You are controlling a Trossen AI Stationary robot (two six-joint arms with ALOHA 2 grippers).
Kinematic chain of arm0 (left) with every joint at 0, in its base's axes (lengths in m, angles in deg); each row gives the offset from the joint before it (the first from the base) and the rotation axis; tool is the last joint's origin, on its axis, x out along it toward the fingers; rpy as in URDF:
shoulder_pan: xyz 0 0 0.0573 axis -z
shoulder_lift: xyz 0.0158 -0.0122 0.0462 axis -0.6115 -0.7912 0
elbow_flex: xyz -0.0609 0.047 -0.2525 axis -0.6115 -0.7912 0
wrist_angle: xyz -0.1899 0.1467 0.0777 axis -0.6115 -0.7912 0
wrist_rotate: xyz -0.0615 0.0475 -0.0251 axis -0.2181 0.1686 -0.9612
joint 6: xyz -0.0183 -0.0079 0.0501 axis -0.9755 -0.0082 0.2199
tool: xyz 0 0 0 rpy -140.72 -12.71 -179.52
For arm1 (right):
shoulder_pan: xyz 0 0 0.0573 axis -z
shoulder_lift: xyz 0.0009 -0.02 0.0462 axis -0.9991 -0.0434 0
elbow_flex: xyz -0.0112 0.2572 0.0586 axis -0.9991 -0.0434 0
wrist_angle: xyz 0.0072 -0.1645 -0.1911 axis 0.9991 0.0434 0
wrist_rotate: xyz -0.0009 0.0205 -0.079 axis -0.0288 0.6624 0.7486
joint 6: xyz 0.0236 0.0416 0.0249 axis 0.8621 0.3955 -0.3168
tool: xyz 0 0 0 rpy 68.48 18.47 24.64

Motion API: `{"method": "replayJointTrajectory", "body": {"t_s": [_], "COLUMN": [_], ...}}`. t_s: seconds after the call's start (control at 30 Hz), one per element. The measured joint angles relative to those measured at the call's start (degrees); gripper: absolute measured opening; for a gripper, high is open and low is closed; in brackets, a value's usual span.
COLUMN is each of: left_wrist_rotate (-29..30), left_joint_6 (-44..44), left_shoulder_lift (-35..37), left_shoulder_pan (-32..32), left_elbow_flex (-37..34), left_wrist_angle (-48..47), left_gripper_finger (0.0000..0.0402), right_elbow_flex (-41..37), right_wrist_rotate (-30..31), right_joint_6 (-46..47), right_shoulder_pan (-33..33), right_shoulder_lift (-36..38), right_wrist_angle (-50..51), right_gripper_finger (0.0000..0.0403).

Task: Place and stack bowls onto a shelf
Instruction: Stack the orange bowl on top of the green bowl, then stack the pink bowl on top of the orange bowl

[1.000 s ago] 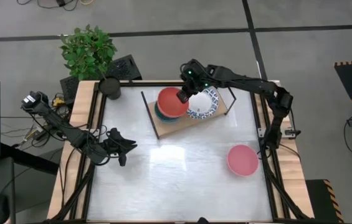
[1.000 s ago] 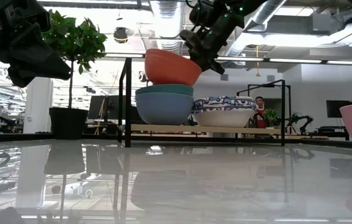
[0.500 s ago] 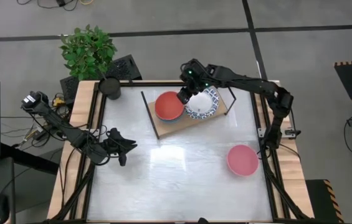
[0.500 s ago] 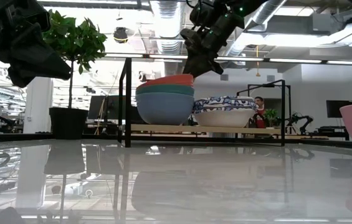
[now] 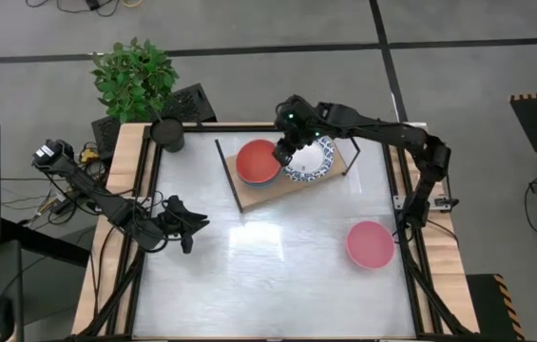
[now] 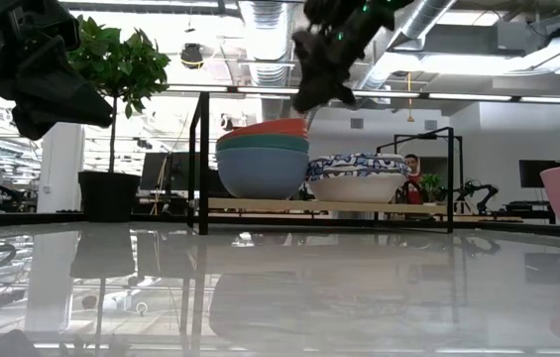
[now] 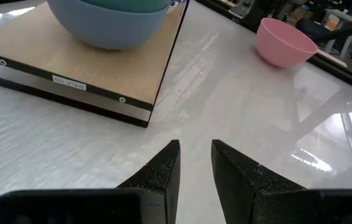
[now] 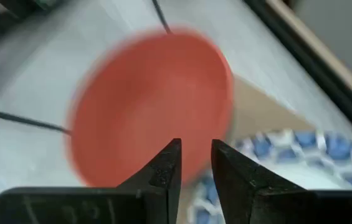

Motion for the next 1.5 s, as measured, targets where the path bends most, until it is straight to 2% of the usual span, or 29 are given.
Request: {"method": "replayJointTrajectory", "body": {"t_s": [0.27, 0.57, 0.7, 0.8, 0.87, 0.93, 1.03, 1.1, 1.33, 1.5], "left_wrist_rotate": [-0.55, -0.71, -0.72, -0.98, -1.16, -1.11, -0.6, -0.27, -0.2, 0.81], "left_joint_6": [-0.92, -1.42, -1.49, -1.3, -0.91, -0.85, -0.83, -0.82, 0.25, 1.11], "left_shoulder_lift": [0.02, 0.0, 0.0, 0.01, 0.02, 0.0, 0.01, 0.02, 0.01, 0.02], "left_shoulder_pan": [0.0, 0.0, 0.0, 0.0, 0.0, 0.0, 0.0, 0.0, 0.0, 0.0], "left_elbow_flex": [0.0, 0.0, 0.0, 0.0, 0.0, 0.0, 0.0, 0.0, 0.01, 0.0], "left_wrist_angle": [0.03, -0.02, -0.07, -0.12, -0.12, -0.21, -0.19, -0.2, -0.39, -0.39], "left_gripper_finger": [0.0077, 0.0077, 0.0077, 0.0077, 0.0077, 0.0077, 0.0077, 0.0077, 0.0077, 0.0077], "right_elbow_flex": [-0.07, -0.04, -0.02, -0.01, -0.01, -0.57, -5.34, -10.49, -31.86, -43.88], "right_wrist_rotate": [1.95, 2.26, 2.29, 2.58, 5.75, 11.47, 19.49, 21.46, 19.92, 18.04], "right_joint_6": [0.02, -0.04, -0.89, -1.76, -1.53, 1.04, 7.02, 11.78, 27.62, 35.61], "right_shoulder_pan": [-0.04, -0.04, -1.23, -4.05, -6.75, -10.15, -15.61, -19.18, -28.12, -30.13], "right_shoulder_lift": [-3.66, -0.81, 2.62, 4.88, 6.09, 6.99, 9.73, 12.39, 23.84, 31.87], "right_wrist_angle": [2.56, 3.43, 11.35, 21.66, 29.2, 34.22, 36.88, 36.99, 34.2, 31.29], "right_gripper_finger": [0.0111, 0.0111, 0.0111, 0.0111, 0.0111, 0.0111, 0.0111, 0.0111, 0.0117, 0.0156]}}
